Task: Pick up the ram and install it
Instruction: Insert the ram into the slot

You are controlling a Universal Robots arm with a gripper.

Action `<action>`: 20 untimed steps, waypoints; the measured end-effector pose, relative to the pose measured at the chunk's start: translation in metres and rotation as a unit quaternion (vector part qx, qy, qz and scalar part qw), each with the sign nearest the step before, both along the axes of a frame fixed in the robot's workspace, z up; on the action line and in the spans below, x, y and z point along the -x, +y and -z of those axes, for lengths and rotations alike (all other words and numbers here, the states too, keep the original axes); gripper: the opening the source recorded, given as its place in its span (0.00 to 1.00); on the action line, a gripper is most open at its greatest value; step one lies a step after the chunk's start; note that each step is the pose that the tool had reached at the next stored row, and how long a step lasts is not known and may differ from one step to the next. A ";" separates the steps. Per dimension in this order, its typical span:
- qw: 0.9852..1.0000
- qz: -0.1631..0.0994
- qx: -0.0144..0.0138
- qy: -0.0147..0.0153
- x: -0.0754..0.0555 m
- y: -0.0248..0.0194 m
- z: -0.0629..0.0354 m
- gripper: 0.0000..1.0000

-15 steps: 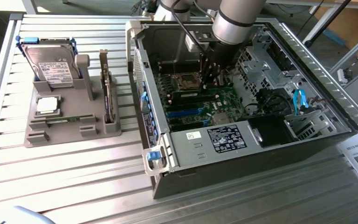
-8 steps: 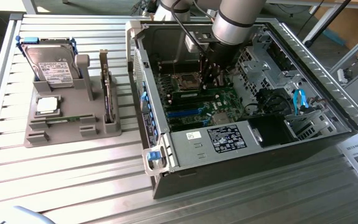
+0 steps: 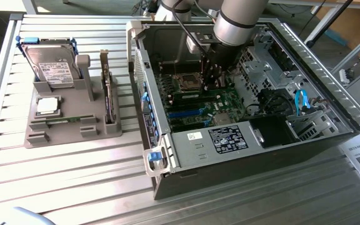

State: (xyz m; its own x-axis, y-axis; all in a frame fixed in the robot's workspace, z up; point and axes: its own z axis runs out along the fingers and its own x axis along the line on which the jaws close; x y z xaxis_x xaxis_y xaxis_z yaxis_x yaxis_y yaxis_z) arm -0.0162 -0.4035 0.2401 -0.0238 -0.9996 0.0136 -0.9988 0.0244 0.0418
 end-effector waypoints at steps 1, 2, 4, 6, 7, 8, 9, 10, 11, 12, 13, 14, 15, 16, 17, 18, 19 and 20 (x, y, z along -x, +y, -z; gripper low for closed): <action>1.000 0.000 0.000 0.000 0.000 0.0000 0.0000 0.12; 1.000 0.000 0.000 0.000 0.000 -0.0001 0.0000 0.12; 1.000 0.000 0.000 0.000 0.000 -0.0001 0.0000 0.12; 1.000 0.000 -0.001 0.000 0.000 -0.0001 0.0000 0.12; 1.000 0.000 -0.001 0.000 0.000 -0.0001 0.0000 0.12; 1.000 0.000 -0.001 0.000 0.000 -0.0001 0.0000 0.12; 1.000 0.000 -0.001 0.000 0.000 -0.0001 0.0000 0.12; 1.000 0.000 -0.001 0.000 0.000 -0.0001 0.0000 0.12; 1.000 0.000 -0.001 0.000 0.000 -0.0001 0.0000 0.12; 1.000 -0.001 -0.001 0.000 0.000 -0.0001 0.0000 0.12; 1.000 -0.001 -0.001 0.000 0.000 -0.0001 0.0000 0.12; 1.000 -0.002 -0.001 0.000 0.000 -0.0001 0.0000 0.12; 1.000 -0.003 -0.001 0.000 0.000 -0.0001 0.0000 0.12; 1.000 -0.004 -0.001 0.000 0.000 -0.0001 0.0000 0.12; 1.000 -0.005 -0.001 0.000 0.000 -0.0001 0.0000 0.12; 1.000 -0.006 -0.001 0.000 0.000 -0.0001 0.0000 0.12; 1.000 -0.007 -0.001 0.000 0.000 -0.0001 0.0000 0.12; 1.000 -0.008 -0.001 0.000 0.000 -0.0001 0.0000 0.12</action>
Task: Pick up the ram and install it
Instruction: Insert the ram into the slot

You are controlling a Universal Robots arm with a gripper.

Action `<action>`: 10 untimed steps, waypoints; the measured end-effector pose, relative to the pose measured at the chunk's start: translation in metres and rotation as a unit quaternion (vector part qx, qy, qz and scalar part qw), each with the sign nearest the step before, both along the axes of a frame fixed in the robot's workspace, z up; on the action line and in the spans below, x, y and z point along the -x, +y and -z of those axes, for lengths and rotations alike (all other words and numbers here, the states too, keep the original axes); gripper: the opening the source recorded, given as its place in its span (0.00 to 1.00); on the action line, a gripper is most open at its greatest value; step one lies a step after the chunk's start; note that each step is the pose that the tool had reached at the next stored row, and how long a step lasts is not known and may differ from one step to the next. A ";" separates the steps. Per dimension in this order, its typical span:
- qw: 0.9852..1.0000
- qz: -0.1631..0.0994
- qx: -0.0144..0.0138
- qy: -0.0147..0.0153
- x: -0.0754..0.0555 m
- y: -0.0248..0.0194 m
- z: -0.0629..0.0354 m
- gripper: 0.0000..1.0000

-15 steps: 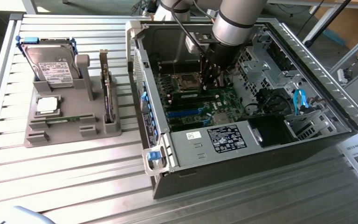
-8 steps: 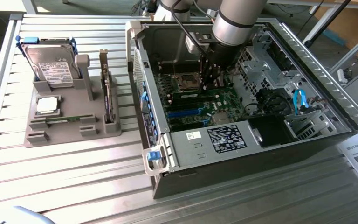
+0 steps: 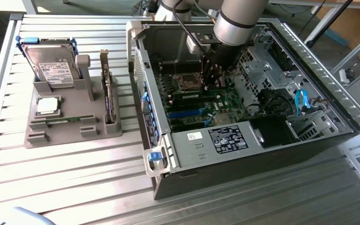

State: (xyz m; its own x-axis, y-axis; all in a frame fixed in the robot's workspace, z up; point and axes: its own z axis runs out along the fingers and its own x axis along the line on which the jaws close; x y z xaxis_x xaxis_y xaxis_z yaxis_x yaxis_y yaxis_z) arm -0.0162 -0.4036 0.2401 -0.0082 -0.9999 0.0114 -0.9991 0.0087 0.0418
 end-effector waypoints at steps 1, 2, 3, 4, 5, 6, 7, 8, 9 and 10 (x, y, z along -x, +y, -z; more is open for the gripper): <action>1.000 -0.001 0.000 0.000 0.000 0.0000 0.0000 0.12; 1.000 -0.001 0.000 0.000 0.000 0.0000 0.0000 0.12; 1.000 -0.001 0.000 0.000 0.000 0.0000 0.0000 0.12; 1.000 -0.001 0.000 0.000 0.000 0.0000 0.0000 0.12; 1.000 -0.001 0.000 0.000 0.000 0.0000 0.0000 0.12; 1.000 -0.001 0.000 0.000 0.000 0.0000 0.0000 0.12; 1.000 -0.001 0.000 0.000 0.000 0.0000 0.0000 0.12; 1.000 -0.001 0.000 0.000 -0.001 0.0000 0.0000 0.12; 1.000 -0.001 0.000 0.000 -0.001 0.0000 0.0000 0.12; 1.000 -0.001 0.000 0.000 -0.001 0.0000 0.0000 0.12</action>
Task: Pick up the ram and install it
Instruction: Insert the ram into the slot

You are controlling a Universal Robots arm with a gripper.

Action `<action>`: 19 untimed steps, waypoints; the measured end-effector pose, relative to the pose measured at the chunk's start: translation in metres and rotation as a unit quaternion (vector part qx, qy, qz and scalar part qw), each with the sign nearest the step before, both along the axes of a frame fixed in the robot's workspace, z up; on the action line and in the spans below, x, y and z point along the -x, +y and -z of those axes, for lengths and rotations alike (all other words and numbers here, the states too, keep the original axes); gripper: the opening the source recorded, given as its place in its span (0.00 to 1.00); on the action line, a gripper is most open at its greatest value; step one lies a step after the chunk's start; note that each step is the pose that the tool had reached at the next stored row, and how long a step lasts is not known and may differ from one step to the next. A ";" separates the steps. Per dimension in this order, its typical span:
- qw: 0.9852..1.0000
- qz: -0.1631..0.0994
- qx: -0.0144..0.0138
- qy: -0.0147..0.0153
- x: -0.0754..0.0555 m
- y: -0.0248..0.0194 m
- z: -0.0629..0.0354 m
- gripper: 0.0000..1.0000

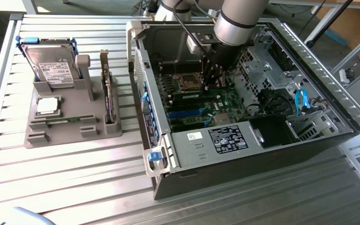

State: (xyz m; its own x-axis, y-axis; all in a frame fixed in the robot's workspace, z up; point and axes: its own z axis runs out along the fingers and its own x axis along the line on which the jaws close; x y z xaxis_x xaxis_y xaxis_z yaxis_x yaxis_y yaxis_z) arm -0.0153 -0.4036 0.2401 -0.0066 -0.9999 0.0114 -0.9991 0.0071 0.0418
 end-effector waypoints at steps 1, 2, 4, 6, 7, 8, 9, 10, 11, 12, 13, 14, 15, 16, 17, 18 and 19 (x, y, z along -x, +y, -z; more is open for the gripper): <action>1.000 0.000 0.000 0.000 -0.001 -0.0021 0.0000 0.12; 1.000 0.000 0.000 0.000 -0.001 -0.0021 0.0015 0.12; 1.000 0.000 0.000 0.000 -0.001 -0.0019 0.0017 0.12; 1.000 0.000 0.000 0.000 -0.001 -0.0014 0.0016 0.12; 1.000 0.000 0.000 0.000 -0.001 -0.0013 0.0016 0.12; 1.000 0.000 0.000 0.000 -0.001 -0.0013 0.0016 0.12; 1.000 0.000 0.000 0.000 -0.001 -0.0013 0.0016 0.12; 1.000 0.000 0.000 0.000 -0.001 -0.0013 0.0015 0.12; 1.000 0.000 0.000 0.000 -0.001 -0.0012 0.0016 0.12; 1.000 0.000 0.000 0.000 -0.001 -0.0012 0.0016 0.12; 1.000 0.000 0.000 0.000 -0.001 -0.0012 0.0016 0.12; 1.000 0.000 0.000 0.000 -0.001 -0.0012 0.0017 0.12; 1.000 0.000 0.000 0.000 -0.001 -0.0012 0.0022 0.12; 1.000 0.000 0.000 0.000 -0.001 -0.0012 0.0027 0.12; 1.000 0.000 0.000 0.000 -0.001 -0.0013 0.0030 0.12; 1.000 0.000 0.000 0.000 -0.001 -0.0012 0.0031 0.12; 1.000 0.000 0.000 0.000 -0.001 -0.0012 0.0015 0.12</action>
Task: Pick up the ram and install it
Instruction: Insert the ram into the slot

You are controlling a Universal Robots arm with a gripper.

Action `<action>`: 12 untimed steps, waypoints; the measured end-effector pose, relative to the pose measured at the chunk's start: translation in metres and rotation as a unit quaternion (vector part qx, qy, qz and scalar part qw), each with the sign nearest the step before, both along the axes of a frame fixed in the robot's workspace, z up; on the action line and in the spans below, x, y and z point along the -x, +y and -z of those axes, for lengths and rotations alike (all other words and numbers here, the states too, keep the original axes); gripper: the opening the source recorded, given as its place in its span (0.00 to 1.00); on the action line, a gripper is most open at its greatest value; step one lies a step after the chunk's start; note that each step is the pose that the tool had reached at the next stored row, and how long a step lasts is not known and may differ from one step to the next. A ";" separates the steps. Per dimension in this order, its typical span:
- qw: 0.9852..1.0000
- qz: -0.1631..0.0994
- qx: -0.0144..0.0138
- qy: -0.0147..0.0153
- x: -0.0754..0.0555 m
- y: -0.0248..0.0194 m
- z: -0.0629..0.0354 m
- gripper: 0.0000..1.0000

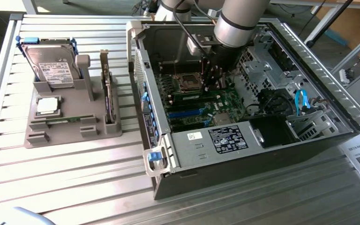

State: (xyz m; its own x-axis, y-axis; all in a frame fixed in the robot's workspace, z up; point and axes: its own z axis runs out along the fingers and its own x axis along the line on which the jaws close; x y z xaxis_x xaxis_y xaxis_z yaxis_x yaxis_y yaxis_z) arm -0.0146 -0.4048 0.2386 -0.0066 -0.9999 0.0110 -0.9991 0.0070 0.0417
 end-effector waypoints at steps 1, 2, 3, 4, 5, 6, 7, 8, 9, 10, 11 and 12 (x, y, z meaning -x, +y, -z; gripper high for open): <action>1.000 0.000 0.000 0.000 0.000 0.0000 -0.0026 0.12; 1.000 0.000 0.000 0.000 0.000 0.0000 -0.0027 0.12; 1.000 0.000 0.000 0.000 0.000 0.0000 -0.0027 0.12; 1.000 0.000 0.000 0.000 0.000 0.0000 -0.0027 0.12; 1.000 0.000 0.000 0.000 0.000 0.0000 -0.0027 0.12; 1.000 0.000 0.000 0.000 0.000 0.0000 -0.0027 0.12; 1.000 0.000 0.000 0.000 0.000 0.0000 -0.0027 0.12; 1.000 0.000 0.000 0.000 0.000 0.0000 -0.0027 0.12; 1.000 0.000 0.000 0.000 0.000 0.0000 -0.0027 0.12; 1.000 0.000 0.000 0.000 0.000 0.0000 -0.0027 0.12; 1.000 0.000 0.000 0.001 0.000 0.0000 -0.0027 0.12; 1.000 0.000 0.000 0.001 0.000 0.0000 -0.0027 0.12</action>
